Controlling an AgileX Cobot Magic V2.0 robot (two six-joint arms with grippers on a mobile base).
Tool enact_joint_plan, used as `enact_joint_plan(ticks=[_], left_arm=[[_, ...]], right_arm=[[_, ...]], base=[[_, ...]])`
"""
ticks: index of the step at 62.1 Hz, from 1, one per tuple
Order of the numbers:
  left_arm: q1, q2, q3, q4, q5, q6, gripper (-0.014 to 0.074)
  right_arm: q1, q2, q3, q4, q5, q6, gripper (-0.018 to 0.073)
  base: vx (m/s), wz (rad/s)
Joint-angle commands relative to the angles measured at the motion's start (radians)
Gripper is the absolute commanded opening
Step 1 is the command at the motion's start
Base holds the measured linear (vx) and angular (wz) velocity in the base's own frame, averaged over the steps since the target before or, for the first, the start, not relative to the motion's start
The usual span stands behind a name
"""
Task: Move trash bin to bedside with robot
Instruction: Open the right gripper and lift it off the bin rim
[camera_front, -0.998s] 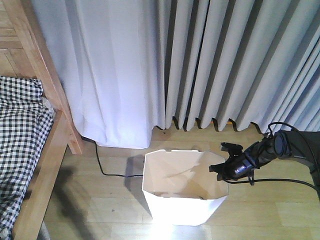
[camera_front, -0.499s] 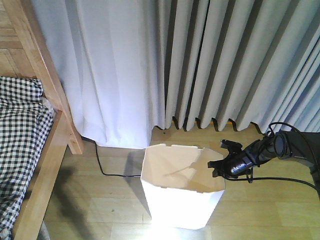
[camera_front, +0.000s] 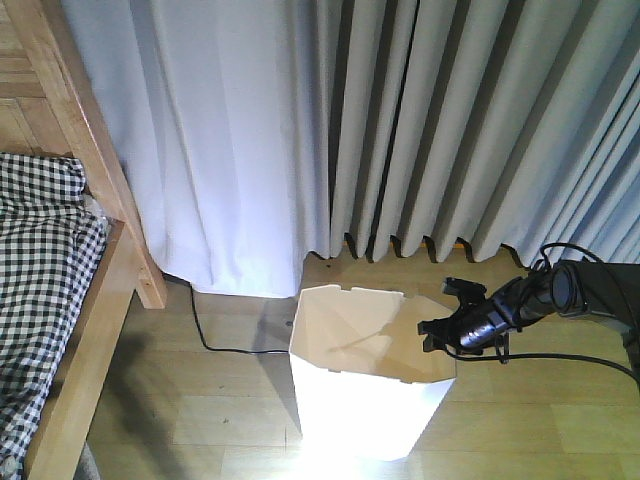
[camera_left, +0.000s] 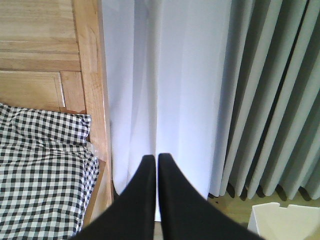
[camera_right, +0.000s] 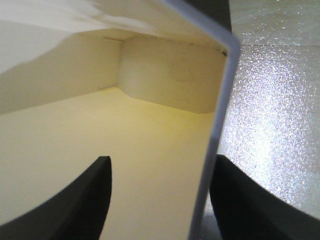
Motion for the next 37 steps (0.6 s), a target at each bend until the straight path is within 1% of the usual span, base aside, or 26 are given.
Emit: enact_joint_plan(ticks=[1, 10, 17, 28, 37], left_arm=[[-0.003, -0.010, 0.029, -0.010, -0.074, -0.008, -0.0006], [-0.003, -0.010, 0.029, -0.010, -0.074, -0.008, -0.0006], [-0.003, -0.010, 0.029, -0.010, -0.074, -0.008, -0.0006], [-0.003, -0.010, 0.029, -0.010, -0.074, -0.008, -0.0006], [-0.003, -0.010, 0.029, -0.010, -0.074, -0.008, -0.0006]], right_arm=[[-0.010, -0.101, -0.014, -0.010, 0.034, -0.005, 0.0417], [-0.039, -0.141, 0.020, -0.004, 0.029, 0.009, 0.0417], [-0.055, -0.195, 0.095, -0.003, -0.023, 0.020, 0.0417], [-0.057, -0.320, 0.273, -0.010, -0.153, 0.005, 0.0417], [-0.056, -0.474, 0.448, -0.010, -0.260, -0.018, 0.0417]], base=[[0.00, 0.00], [0.00, 0.00], [0.00, 0.00], [0.00, 0.00], [0.00, 0.00]])
